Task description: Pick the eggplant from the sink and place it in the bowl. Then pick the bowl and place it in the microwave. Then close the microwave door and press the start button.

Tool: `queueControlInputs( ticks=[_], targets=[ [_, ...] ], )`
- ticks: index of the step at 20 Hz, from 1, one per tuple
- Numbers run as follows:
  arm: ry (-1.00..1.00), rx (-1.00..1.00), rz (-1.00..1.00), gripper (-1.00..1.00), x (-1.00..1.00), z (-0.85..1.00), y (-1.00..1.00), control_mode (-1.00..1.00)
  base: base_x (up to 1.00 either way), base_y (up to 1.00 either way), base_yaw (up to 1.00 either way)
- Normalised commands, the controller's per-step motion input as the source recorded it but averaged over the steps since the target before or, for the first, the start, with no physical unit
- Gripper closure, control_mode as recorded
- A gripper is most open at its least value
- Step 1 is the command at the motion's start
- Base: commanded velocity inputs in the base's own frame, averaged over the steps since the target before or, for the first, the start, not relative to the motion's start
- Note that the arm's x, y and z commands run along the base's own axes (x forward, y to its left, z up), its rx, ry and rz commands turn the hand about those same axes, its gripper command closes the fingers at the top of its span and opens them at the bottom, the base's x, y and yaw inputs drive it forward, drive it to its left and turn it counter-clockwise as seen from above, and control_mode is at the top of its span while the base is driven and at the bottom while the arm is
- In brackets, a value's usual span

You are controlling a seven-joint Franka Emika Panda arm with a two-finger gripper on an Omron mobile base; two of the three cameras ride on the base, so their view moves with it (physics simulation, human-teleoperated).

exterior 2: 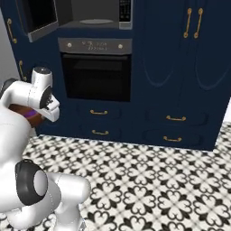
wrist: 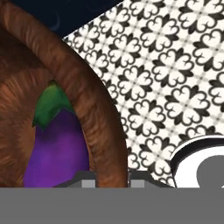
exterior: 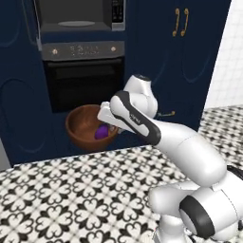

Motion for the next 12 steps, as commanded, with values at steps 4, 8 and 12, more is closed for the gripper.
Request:
queueControlInputs(
  ticks=[4,8,12],
  targets=[
    [0.0,0.0,0.0,1.0,0.0,0.0,0.0,1.0,1.0,-0.39,0.03],
    [0.0,0.0,0.0,1.0,0.0,0.0,0.0,1.0,1.0,-0.32,0.05],
    [0.0,0.0,0.0,1.0,0.0,0.0,0.0,1.0,1.0,-0.07,0.07]
  ],
)
